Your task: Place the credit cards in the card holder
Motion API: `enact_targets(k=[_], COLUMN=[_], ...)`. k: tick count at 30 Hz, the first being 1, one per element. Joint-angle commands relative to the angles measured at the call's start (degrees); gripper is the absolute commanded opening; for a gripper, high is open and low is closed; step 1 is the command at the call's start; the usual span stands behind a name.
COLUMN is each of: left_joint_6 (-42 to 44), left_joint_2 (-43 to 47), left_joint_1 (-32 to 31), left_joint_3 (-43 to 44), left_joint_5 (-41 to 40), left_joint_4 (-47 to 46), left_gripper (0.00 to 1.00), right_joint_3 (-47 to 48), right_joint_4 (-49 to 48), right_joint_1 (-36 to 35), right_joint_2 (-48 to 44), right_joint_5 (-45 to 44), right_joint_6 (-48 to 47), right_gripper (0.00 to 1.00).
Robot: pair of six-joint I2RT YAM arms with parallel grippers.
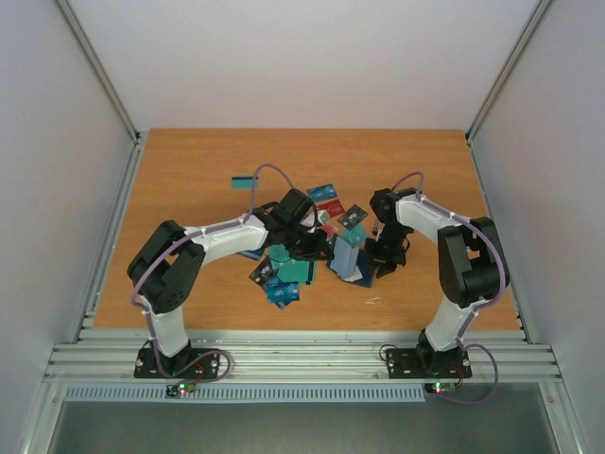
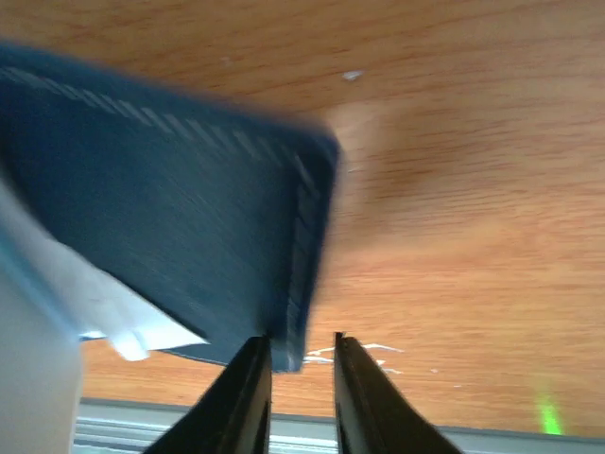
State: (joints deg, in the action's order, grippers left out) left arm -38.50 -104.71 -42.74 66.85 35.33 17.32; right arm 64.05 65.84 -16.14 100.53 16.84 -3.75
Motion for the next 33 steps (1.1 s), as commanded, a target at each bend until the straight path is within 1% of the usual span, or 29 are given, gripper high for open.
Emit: enact_targets(k=[1, 7, 10, 14, 16, 19, 22, 23, 24, 27, 30, 33], left_joint_6=[2.24, 4.71, 4.45, 3.55, 3.14, 2.54, 1.42, 1.11, 0.65, 0.00, 0.13, -0.82], left_joint_2=[0.37, -2.26, -3.67, -5.20, -5.46, -5.84, -6.17, -6.19, -6.30, -6.71, -6.75, -7.64], left_joint_1=[-1.85, -4.07, -4.37, -4.42, -4.37, -4.37, -4.38, -4.39, -4.37, -4.39, -4.38, -4.29], left_joint_3=[6.00, 10.70, 11.65, 12.41, 12.52, 12.15, 10.91, 10.39, 9.92, 9.46, 9.34, 8.56], left_joint_5=[-4.15, -7.57, -8.14, -8.67, -8.96, -8.19, -6.38, -5.64, -5.10, -4.67, -5.10, -3.73], left_joint_4=[5.74, 11.70, 12.68, 13.30, 13.26, 12.29, 10.23, 9.46, 8.80, 8.74, 8.98, 7.66], left_gripper=[0.00, 0.00, 0.00, 0.00, 0.00, 0.00, 0.00, 0.00, 0.00, 0.00, 0.00, 0.00], right_joint_3=[0.92, 5.75, 7.57, 7.23, 6.30, 3.04, 0.24, -0.33, -0.86, -1.41, -0.87, -1.65], right_joint_4=[1.80, 5.67, 8.01, 9.64, 9.03, 3.88, -2.39, -4.32, -5.85, -8.50, -9.43, -10.03], right_joint_1=[1.17, 1.38, 1.37, 1.37, 1.37, 1.35, 1.37, 1.38, 1.36, 1.37, 1.36, 1.33], right_joint_2=[0.31, -6.65, -9.74, -12.59, -14.23, -16.00, -14.59, -13.61, -12.63, -8.61, -5.70, -3.00], right_joint_5=[-3.02, -3.53, -2.50, 0.18, 2.11, 9.73, 17.14, 18.30, 18.88, 19.38, 19.34, 17.99], right_joint_6=[-0.80, -2.00, -2.36, -1.55, -0.88, 0.36, 3.03, 3.57, 3.65, 5.40, 4.73, 4.68], right_gripper=[0.24, 0.28, 0.29, 0.30, 0.30, 0.29, 0.22, 0.21, 0.20, 0.14, 0.13, 0.12])
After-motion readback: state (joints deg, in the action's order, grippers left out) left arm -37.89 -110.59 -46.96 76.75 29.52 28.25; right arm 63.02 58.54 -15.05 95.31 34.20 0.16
